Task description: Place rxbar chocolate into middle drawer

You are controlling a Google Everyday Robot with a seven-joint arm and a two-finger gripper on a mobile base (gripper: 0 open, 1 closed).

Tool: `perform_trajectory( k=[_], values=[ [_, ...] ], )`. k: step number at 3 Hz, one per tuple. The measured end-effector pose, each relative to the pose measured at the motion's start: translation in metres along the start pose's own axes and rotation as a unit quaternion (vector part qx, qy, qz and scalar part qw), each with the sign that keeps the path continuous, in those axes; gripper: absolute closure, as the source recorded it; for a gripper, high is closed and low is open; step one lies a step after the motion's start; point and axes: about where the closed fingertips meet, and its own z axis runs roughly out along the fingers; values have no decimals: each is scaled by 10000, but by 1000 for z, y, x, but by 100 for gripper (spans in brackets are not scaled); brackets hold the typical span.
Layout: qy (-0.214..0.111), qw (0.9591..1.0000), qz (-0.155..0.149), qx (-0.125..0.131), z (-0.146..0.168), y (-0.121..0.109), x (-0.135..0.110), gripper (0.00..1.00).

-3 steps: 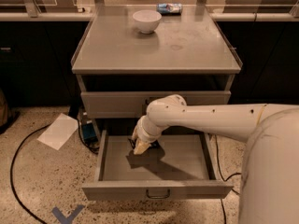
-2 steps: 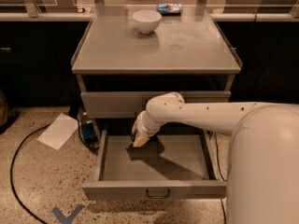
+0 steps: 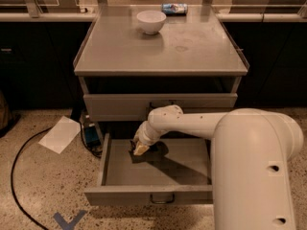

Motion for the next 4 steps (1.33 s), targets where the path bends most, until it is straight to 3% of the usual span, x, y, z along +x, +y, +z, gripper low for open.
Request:
perform_trajectory(
  k=[2,3,4],
  values=[
    [-71,9995,160,-270,40,29,1,100],
    [73,9984,156,-547,71,65,4,100],
    [73,9983,155,-549,71,65,4,100]
  ],
)
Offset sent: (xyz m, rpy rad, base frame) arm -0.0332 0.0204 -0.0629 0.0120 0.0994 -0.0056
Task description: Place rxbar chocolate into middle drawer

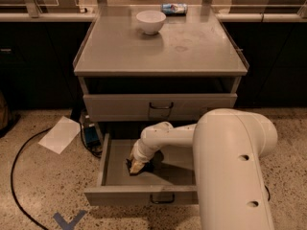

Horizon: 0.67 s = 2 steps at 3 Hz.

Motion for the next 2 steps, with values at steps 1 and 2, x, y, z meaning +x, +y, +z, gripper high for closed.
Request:
perform_trajectory(
  k=[1,2],
  values=[
    [0,10000,0,0,0,0,0,81],
    [0,10000,0,0,0,0,0,58]
  ],
)
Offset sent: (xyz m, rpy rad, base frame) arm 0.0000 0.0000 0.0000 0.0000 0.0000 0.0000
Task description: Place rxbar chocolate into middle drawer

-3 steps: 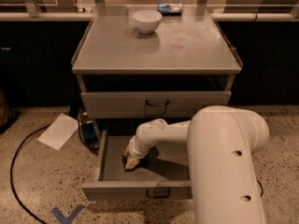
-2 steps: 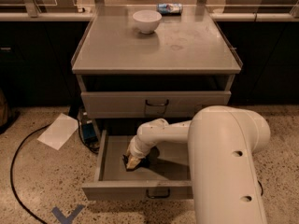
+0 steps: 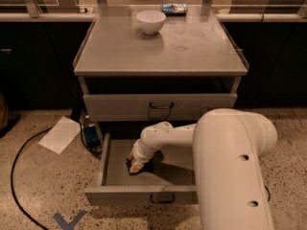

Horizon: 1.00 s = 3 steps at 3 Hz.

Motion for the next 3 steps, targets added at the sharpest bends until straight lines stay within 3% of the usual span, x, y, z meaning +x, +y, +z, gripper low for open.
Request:
perform_trajectory(
  k=[2,3],
  values=[
    [0,10000,0,0,0,0,0,11],
    [0,10000,0,-1,0,0,0,0]
  ],
)
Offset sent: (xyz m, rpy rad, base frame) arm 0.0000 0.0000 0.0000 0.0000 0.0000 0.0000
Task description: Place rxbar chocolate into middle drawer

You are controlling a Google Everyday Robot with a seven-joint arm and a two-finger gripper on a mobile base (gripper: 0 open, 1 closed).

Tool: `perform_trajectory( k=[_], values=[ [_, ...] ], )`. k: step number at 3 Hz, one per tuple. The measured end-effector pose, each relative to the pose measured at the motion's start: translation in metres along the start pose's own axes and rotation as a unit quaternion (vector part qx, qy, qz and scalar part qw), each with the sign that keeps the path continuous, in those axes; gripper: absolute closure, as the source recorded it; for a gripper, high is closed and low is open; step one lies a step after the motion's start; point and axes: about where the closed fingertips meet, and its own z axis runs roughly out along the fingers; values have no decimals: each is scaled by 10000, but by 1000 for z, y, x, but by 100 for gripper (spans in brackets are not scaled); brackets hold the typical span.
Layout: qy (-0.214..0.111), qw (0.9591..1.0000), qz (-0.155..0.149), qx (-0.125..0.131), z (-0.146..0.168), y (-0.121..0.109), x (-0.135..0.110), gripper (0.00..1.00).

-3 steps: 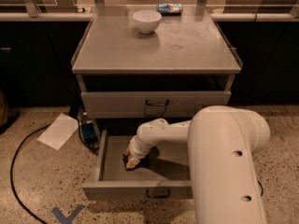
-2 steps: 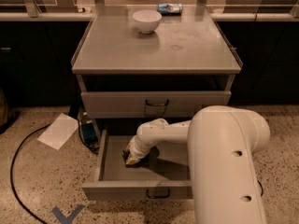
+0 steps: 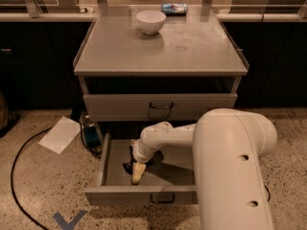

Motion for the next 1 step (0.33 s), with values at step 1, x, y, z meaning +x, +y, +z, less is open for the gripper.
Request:
perform_trajectory(
  k=[1],
  values=[
    [0,10000,0,0,0,0,0,0]
  ],
)
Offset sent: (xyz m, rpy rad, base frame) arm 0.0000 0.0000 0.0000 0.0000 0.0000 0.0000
